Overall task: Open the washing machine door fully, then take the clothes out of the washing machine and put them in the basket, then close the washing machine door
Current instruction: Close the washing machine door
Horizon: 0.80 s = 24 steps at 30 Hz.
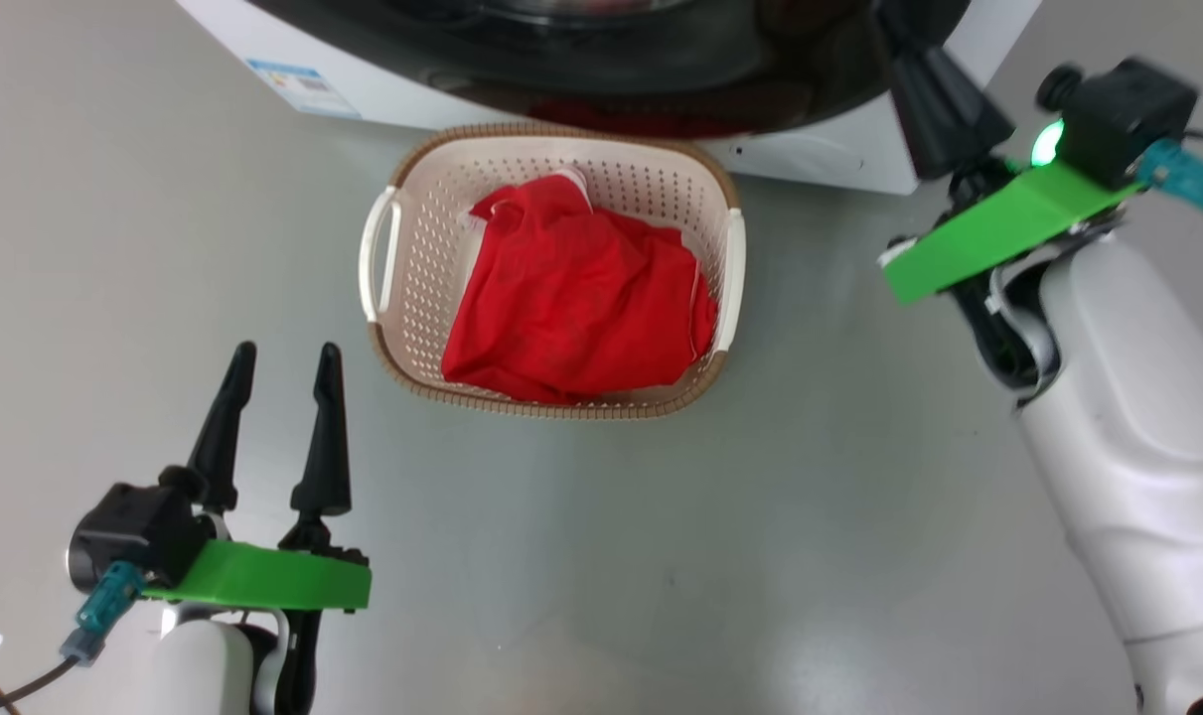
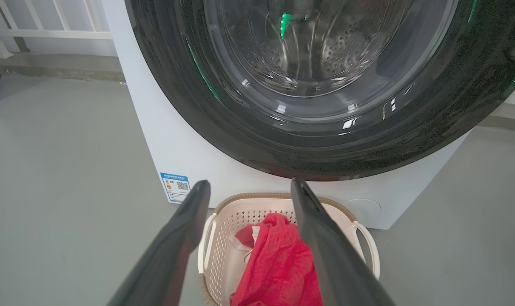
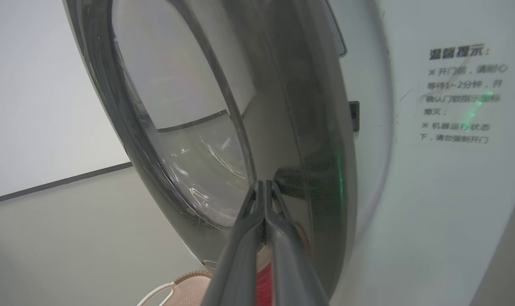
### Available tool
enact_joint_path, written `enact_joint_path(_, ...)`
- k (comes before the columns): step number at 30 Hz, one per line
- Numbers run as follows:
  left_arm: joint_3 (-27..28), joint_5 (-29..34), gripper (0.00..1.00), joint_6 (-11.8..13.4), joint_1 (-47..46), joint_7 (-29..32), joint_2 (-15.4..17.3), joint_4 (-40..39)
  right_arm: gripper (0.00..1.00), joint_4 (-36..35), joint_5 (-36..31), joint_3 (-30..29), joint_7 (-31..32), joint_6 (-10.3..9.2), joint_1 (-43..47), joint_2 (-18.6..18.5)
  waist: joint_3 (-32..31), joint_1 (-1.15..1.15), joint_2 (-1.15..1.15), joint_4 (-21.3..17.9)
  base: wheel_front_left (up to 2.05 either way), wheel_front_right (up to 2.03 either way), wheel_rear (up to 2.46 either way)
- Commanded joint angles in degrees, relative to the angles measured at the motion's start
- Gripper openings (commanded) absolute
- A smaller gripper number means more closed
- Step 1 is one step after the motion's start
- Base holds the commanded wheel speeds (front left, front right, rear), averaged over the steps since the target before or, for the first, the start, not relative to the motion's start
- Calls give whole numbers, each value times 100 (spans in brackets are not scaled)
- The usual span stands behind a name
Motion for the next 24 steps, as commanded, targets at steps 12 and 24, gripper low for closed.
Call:
enact_joint_path(12,47,-78,100,-17,-244,-53,115,-258,0,-16,-152,-363,-43,7,-701,34,345,0,0,173,0,0,0)
enact_joint_path(24,75,-56,100,-17,-287,-54,115,-269,0,-114,-280,-428,-43,7,-725,170,379,0,0,104,0,0,0)
